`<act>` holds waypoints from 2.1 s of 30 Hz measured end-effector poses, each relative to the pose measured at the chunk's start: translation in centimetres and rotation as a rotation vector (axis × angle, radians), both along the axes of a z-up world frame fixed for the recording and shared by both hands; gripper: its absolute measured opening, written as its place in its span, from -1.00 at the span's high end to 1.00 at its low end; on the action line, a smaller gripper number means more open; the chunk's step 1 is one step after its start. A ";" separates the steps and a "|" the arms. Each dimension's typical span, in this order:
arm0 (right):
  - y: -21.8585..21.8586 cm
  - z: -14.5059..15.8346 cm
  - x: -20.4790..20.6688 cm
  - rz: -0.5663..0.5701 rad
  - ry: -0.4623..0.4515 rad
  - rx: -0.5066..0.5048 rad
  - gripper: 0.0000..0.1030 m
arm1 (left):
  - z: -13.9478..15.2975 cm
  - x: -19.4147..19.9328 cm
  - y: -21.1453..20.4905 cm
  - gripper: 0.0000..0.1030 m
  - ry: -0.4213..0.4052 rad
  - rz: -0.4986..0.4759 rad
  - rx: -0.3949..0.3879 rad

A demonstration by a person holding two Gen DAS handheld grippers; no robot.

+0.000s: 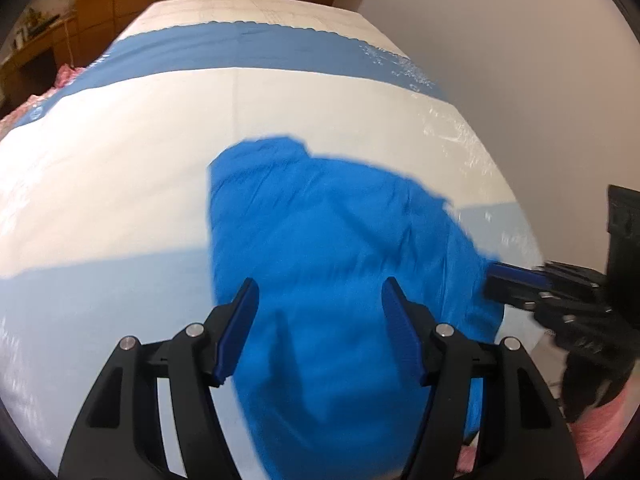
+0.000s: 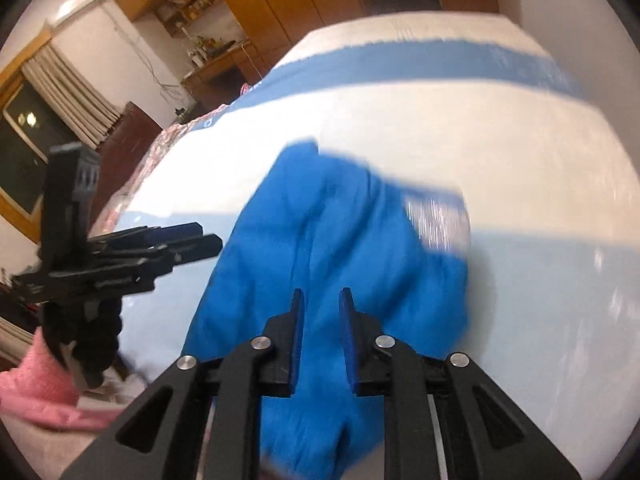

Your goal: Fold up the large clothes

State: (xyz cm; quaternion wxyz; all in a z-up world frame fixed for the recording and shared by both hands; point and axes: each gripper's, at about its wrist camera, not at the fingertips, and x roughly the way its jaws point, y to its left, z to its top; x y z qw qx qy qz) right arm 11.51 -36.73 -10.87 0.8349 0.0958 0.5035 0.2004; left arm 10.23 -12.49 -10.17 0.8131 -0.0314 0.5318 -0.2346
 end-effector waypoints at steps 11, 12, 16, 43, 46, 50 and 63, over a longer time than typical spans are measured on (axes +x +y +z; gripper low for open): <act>-2.5 -8.6 5.9 -0.085 0.128 -0.029 0.71 | -7.1 7.7 -3.5 -0.23 0.202 -0.032 0.032; -2.5 -9.0 6.0 -0.090 0.134 -0.030 0.70 | -7.5 7.8 -3.6 -0.23 0.217 -0.031 0.035; -3.0 -7.9 5.7 -0.104 0.135 -0.020 0.71 | -7.0 7.6 -3.5 -0.18 0.228 -0.009 0.032; -2.7 -7.1 -7.5 -0.114 0.056 0.004 0.55 | -6.5 -7.3 4.3 -0.40 0.043 0.079 0.061; -3.8 -5.0 -7.9 -0.126 0.032 0.030 0.34 | -5.4 -7.2 5.8 -0.36 0.057 0.085 0.020; -5.4 -2.1 -8.9 -0.148 -0.038 0.040 -0.18 | -3.6 -7.0 8.4 -0.56 0.048 0.082 -0.051; -10.6 -8.8 -6.3 -0.240 0.166 0.339 -0.75 | -8.3 -3.5 9.4 -0.73 0.177 0.027 -0.176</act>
